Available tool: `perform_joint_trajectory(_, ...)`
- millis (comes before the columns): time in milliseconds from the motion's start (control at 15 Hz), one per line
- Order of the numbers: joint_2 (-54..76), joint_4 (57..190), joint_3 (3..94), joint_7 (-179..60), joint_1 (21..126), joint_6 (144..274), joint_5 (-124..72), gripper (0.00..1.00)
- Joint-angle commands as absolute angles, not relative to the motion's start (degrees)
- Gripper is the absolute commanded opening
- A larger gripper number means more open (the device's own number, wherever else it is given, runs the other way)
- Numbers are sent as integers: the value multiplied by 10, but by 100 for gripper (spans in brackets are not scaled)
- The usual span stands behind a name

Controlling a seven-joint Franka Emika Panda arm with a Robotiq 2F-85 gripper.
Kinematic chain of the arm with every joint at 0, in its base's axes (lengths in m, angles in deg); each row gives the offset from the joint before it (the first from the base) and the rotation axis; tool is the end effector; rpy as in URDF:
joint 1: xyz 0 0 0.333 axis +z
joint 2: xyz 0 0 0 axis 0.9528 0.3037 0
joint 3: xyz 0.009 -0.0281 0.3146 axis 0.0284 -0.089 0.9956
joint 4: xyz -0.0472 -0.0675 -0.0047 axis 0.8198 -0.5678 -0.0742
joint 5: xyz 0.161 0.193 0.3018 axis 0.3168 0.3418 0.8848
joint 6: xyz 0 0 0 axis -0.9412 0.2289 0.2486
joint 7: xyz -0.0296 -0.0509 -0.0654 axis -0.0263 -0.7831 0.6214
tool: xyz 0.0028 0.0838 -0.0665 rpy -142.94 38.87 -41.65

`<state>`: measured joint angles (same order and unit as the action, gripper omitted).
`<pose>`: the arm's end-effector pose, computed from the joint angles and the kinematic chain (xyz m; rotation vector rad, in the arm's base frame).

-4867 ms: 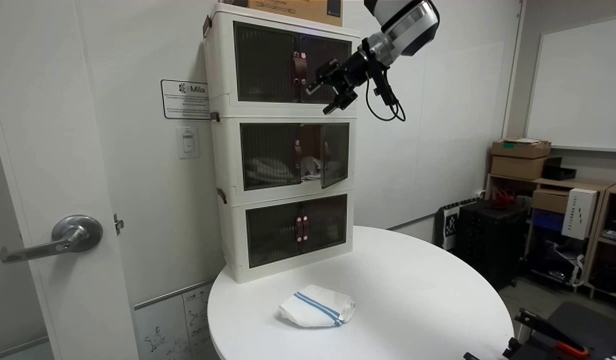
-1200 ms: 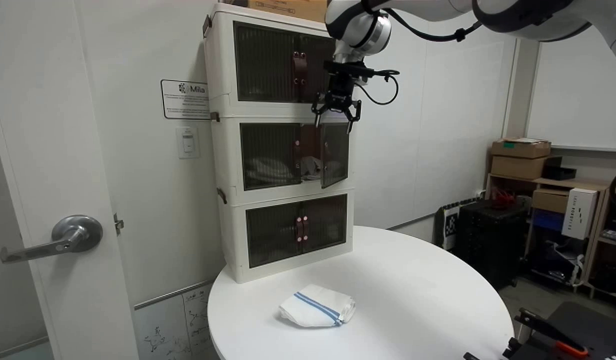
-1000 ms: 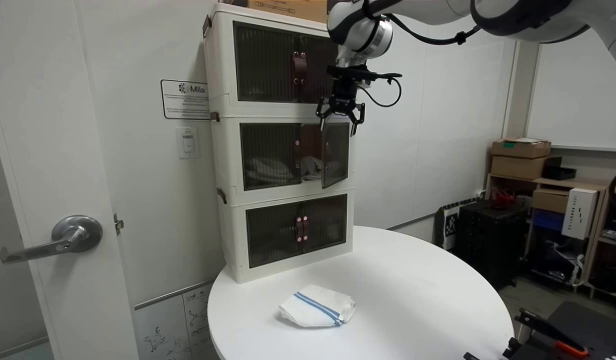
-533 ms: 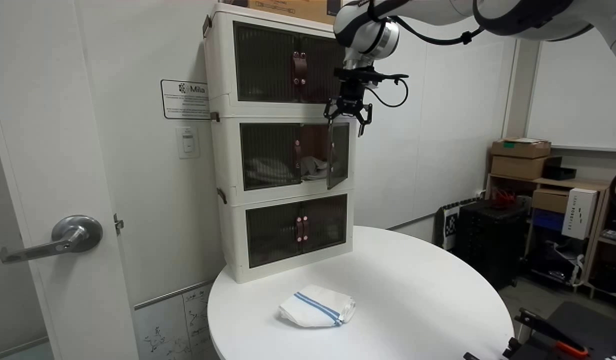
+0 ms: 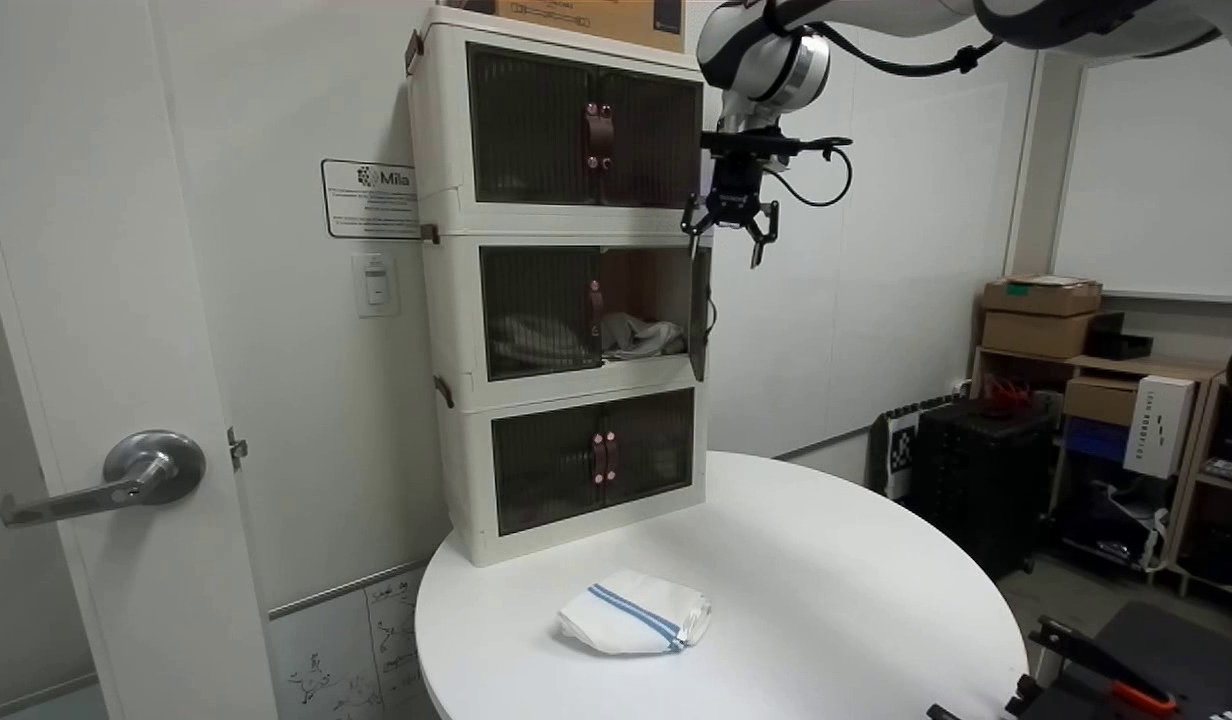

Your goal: Open the right cabinet door of the middle compartment

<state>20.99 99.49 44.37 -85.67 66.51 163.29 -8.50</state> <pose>0.6711 -0.1164 0.5162 -2.7438 1.1139 0.1872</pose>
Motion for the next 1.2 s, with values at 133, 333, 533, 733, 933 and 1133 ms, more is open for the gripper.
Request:
perform_joint_trajectory(133,200,1017,428,-771,637,1581,-126,100)
perform_joint_trajectory(333,218,993,428,-692,614,1536,-174,100)
perform_joint_trajectory(533,233,968,428,-613,601,1518,-222,100)
perform_joint_trajectory(733,240,946,431,-559,598,1515,-258,100)
perform_joint_trajectory(933,235,944,433,-523,604,1527,-264,100)
perform_joint_trajectory(1133,221,957,450,-487,609,1535,-239,100)
